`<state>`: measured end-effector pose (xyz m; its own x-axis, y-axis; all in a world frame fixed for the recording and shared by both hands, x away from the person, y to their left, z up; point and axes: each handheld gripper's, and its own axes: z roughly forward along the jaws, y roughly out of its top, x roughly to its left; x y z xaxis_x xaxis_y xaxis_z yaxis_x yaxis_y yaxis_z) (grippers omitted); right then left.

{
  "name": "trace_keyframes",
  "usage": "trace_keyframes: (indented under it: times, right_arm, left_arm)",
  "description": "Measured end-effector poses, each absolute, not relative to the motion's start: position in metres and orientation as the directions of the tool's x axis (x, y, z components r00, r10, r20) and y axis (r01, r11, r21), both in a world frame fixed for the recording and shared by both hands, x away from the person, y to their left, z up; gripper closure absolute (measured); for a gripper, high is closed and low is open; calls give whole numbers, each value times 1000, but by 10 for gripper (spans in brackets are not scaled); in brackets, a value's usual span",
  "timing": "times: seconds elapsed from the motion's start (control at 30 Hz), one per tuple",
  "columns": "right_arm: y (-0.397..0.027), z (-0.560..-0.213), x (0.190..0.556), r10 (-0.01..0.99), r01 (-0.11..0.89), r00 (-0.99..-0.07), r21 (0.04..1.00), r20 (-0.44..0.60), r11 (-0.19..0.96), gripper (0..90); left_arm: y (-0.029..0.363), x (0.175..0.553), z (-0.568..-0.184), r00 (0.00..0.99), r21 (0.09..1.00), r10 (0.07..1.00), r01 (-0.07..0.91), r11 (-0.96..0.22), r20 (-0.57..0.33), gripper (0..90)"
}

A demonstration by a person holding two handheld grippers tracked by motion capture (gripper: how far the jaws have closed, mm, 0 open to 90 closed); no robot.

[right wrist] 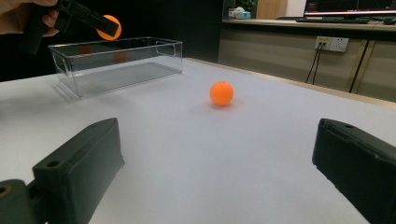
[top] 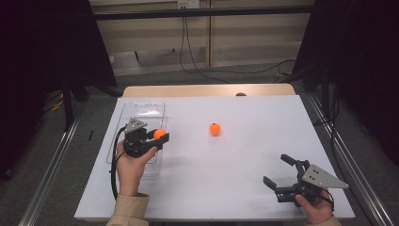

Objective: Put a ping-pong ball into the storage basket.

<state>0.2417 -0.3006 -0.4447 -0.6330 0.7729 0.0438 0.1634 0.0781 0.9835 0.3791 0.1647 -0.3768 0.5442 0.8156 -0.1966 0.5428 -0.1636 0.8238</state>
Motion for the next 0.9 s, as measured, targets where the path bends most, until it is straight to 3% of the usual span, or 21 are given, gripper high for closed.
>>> trace_keyframes:
  times: [0.9]
  right_arm:
    - [-301,-444,242,774,163,-632,983,42,80,10]
  left_arm:
    - [177,380,-378,522,824,836,540,-170,-169,509]
